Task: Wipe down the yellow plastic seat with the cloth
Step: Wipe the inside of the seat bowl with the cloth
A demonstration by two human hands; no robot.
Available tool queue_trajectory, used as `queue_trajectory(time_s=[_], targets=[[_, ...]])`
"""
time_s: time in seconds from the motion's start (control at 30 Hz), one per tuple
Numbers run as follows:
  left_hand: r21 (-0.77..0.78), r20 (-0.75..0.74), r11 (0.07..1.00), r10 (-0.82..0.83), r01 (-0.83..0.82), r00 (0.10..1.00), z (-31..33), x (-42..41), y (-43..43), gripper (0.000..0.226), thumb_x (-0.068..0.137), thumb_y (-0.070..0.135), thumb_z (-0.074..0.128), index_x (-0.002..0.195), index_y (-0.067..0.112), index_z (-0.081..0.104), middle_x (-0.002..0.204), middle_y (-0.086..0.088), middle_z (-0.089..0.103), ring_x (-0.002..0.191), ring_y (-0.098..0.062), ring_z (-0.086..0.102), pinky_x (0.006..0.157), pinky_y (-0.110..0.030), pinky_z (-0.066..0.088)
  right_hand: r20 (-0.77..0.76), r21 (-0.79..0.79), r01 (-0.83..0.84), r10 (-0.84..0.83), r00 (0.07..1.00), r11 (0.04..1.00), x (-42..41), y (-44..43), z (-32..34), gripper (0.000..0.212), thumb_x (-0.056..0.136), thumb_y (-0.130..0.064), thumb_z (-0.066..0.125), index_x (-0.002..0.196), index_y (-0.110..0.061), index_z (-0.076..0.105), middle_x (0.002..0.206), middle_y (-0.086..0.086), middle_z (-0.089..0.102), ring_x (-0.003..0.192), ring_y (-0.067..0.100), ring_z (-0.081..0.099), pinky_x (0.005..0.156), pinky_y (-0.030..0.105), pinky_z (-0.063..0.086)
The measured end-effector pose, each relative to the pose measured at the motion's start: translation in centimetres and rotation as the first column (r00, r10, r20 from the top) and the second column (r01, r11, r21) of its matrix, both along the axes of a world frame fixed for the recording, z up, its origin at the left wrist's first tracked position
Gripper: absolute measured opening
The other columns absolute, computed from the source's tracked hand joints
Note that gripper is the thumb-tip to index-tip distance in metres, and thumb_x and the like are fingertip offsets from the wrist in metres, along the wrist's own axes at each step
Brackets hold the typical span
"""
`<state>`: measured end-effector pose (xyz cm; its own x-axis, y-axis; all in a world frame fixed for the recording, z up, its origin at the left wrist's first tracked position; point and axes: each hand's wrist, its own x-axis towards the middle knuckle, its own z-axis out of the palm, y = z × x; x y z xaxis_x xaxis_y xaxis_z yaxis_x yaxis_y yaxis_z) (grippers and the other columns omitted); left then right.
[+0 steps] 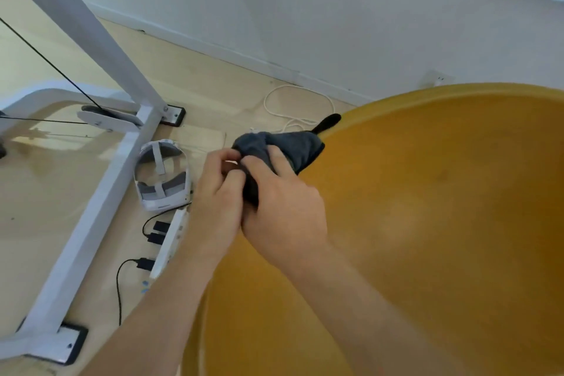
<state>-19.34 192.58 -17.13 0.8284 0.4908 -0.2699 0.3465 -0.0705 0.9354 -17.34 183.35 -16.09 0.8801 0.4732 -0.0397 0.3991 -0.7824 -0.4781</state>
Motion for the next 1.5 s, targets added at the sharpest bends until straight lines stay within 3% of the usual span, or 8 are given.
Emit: queue_trajectory(time_s=[0.07, 0.23, 0.4, 0.77, 0.97, 1.07, 1.33, 1.5], targets=[[-0.047, -0.048, 0.999, -0.007, 0.005, 0.999, 0.2, -1.0, 1.0, 0.026, 0.093, 0.013, 0.049, 0.112, 0.030, 0.055, 0.109, 0.002, 0.059, 0.102, -0.013, 0.056, 0.077, -0.025, 0.046, -0.014, -0.016, -0.047, 0.047, 0.999, 0.999, -0.1, -0.1, 0.1, 0.049, 0.083, -0.036, 0.059, 0.129, -0.039, 0.042, 0.145, -0.004, 0.036, 0.091, 0.027, 0.062, 0.060, 0.028, 0.039], [0.412, -0.233, 0.852, -0.244, 0.323, 0.941, 0.6, -5.6, 2.2, 0.039, 0.090, 0.036, 0.059, 0.121, 0.048, 0.038, 0.113, 0.012, 0.043, 0.106, -0.006, 0.044, 0.084, -0.026, 0.039, -0.017, -0.122, -0.036, 0.034, 0.999, 0.992, 5.3, -2.1, 0.5, 0.059, 0.079, -0.022, 0.062, 0.129, -0.041, 0.037, 0.129, -0.004, 0.040, 0.088, 0.024, 0.054, 0.054, 0.029, 0.044], [0.333, -0.526, 0.804, -0.275, 0.493, 0.805, -0.1, -12.6, 3.3, 0.054, 0.087, 0.061, 0.046, 0.136, 0.056, 0.024, 0.104, 0.020, 0.051, 0.087, -0.002, 0.056, 0.075, -0.027, 0.051, -0.046, -0.186, -0.050, 0.042, 0.998, 0.981, 3.8, -0.9, -0.5, 0.060, 0.082, -0.018, 0.056, 0.134, -0.041, 0.037, 0.138, -0.002, 0.037, 0.094, 0.032, 0.055, 0.057, 0.030, 0.038], [0.199, -0.300, 0.966, -0.101, 0.166, 0.949, 0.4, -18.5, 2.0, 0.045, 0.090, 0.024, 0.065, 0.125, 0.047, 0.049, 0.096, 0.016, 0.057, 0.081, 0.009, 0.053, 0.061, -0.007, 0.044, -0.076, -0.114, -0.309, 0.302, 0.950, 0.944, -7.5, 1.3, 0.2, 0.047, 0.084, -0.019, 0.058, 0.125, -0.038, 0.047, 0.145, -0.009, 0.036, 0.110, 0.023, 0.048, 0.076, 0.027, 0.025], [0.288, -0.050, 0.957, 0.065, -0.048, 0.997, 0.4, -22.2, 0.7, 0.048, 0.081, -0.003, 0.066, 0.096, 0.042, 0.056, 0.090, 0.012, 0.059, 0.079, -0.010, 0.061, 0.070, -0.034, 0.057, -0.185, -0.055, -0.330, 0.315, 0.931, 0.942, -14.6, 0.3, 1.2, 0.042, 0.086, -0.020, 0.056, 0.120, -0.041, 0.047, 0.144, -0.016, 0.033, 0.097, 0.021, 0.041, 0.072, 0.029, 0.032], [0.337, 0.012, 0.941, 0.040, -0.042, 0.999, 1.4, -24.1, 1.4, 0.058, 0.078, -0.016, 0.050, 0.104, 0.035, 0.059, 0.105, 0.005, 0.059, 0.085, -0.008, 0.059, 0.075, -0.023, 0.054, -0.198, -0.062, -0.330, 0.312, 0.929, 0.942, -18.7, -0.9, 1.1, 0.040, 0.088, -0.020, 0.055, 0.121, -0.042, 0.045, 0.148, -0.017, 0.027, 0.104, 0.026, 0.042, 0.078, 0.035, 0.044], [0.584, -0.433, 0.587, -0.358, 0.560, 0.827, 3.3, -24.2, 0.0, 0.037, 0.090, 0.040, 0.059, 0.127, 0.032, 0.059, 0.114, 0.001, 0.049, 0.109, -0.017, 0.048, 0.086, -0.025, 0.039, -0.240, 0.066, -0.165, 0.177, 0.955, 0.984, -27.5, -7.2, 0.0, 0.036, 0.085, -0.013, 0.055, 0.111, -0.039, 0.052, 0.138, -0.021, 0.040, 0.107, 0.020, 0.046, 0.077, 0.033, 0.047], [0.578, -0.549, 0.176, -0.639, 0.797, 0.539, 3.2, -25.8, -1.4, 0.039, 0.091, 0.052, 0.050, 0.123, 0.034, 0.062, 0.111, 0.009, 0.049, 0.105, -0.011, 0.040, 0.093, -0.033, 0.041, -0.470, -0.295, 0.134, -0.266, 0.842, 0.946, -34.2, -15.7, -1.7, 0.035, 0.083, -0.015, 0.051, 0.100, -0.043, 0.037, 0.109, -0.015, 0.055, 0.096, 0.015, 0.051, 0.071, 0.033, 0.045]])
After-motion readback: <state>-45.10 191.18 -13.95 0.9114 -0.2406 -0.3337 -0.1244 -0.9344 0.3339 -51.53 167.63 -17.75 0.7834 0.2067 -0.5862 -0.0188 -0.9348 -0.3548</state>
